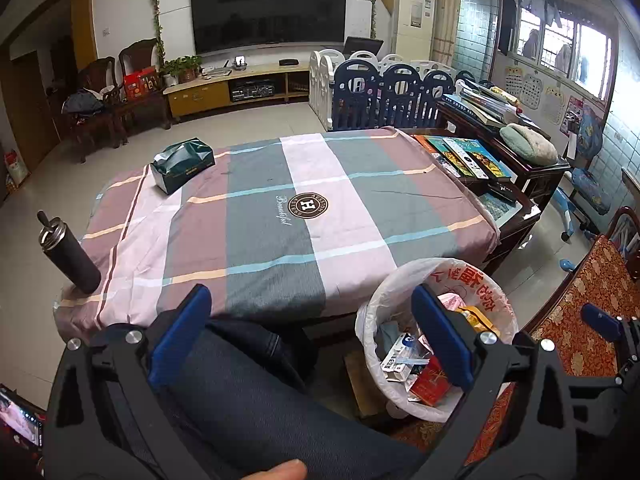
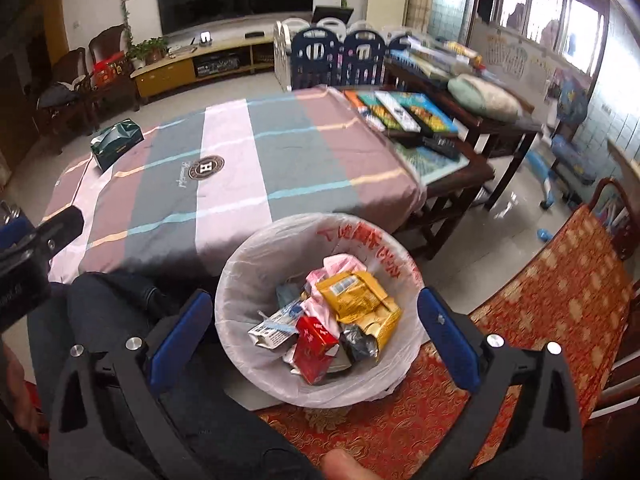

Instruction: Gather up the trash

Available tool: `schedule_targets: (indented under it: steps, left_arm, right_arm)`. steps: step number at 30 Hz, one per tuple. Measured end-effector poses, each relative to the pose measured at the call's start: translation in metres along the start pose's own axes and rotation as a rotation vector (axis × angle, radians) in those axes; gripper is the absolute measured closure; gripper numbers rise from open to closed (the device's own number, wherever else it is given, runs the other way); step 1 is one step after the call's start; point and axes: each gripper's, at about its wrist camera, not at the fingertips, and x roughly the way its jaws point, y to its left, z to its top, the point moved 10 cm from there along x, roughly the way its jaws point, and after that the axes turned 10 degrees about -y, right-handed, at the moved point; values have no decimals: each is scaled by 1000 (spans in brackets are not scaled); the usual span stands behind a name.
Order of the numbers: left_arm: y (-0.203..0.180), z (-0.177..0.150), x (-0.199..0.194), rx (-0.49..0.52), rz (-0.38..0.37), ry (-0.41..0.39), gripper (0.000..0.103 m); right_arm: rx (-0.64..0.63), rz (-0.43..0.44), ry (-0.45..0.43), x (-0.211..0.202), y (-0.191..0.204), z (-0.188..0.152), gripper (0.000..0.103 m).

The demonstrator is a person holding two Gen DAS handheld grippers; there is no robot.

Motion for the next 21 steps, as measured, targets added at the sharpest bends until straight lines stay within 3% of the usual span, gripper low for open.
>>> schedule_targets:
  steps: [4,12,17,21]
  left_arm:
    - [5,2,-19,-1,22,-25,3]
    - [31,12,-46,-31,87,-95,3]
    - [34,26,-65,-23,109,-183,3]
    - [25,24,-64,-2,86,-166,3]
  right_arm:
    - [1,-25,-100,-16,-3,17,3]
    - [-13,9,-107,-20,6,19,3]
    - [-11,14,-241,-46,9,36,3]
    - [-22,16,-225,-43,12,36,3]
